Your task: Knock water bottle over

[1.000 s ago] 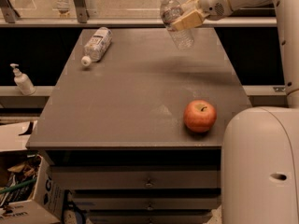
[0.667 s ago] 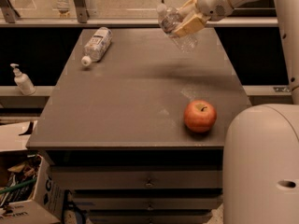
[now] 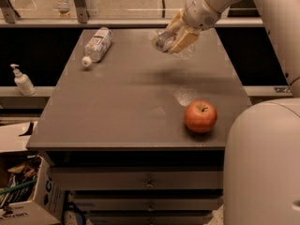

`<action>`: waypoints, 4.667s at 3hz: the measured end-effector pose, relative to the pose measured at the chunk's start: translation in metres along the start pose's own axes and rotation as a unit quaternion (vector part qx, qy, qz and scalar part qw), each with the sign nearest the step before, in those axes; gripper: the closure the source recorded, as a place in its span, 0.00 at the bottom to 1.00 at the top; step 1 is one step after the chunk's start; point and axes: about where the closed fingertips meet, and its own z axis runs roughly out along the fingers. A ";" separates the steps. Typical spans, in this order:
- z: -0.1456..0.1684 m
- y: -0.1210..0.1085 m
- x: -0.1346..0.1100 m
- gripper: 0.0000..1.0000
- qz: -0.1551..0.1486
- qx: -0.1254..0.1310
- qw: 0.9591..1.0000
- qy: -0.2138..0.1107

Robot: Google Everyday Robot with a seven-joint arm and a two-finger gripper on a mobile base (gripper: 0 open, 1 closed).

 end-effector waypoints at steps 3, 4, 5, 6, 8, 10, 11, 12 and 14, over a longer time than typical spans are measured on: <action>0.048 0.030 -0.003 0.83 -0.091 -0.090 0.990 0.067; 0.052 0.035 -0.007 0.59 -0.116 -0.107 0.985 0.069; 0.053 0.036 -0.012 0.36 -0.138 -0.117 0.981 0.071; 0.052 0.037 -0.015 0.13 -0.155 -0.128 0.977 0.067; 0.050 0.034 -0.017 0.00 -0.154 -0.132 0.978 0.043; 0.031 0.024 -0.016 0.00 -0.043 -0.076 0.993 -0.076; 0.006 0.023 -0.018 0.00 0.022 -0.038 0.990 -0.133; -0.017 0.028 -0.017 0.00 0.078 -0.013 0.981 -0.179; -0.041 0.041 -0.014 0.00 0.131 0.002 0.965 -0.227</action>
Offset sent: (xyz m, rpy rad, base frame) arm -0.0293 0.0216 -0.0535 -0.2728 0.0257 0.2053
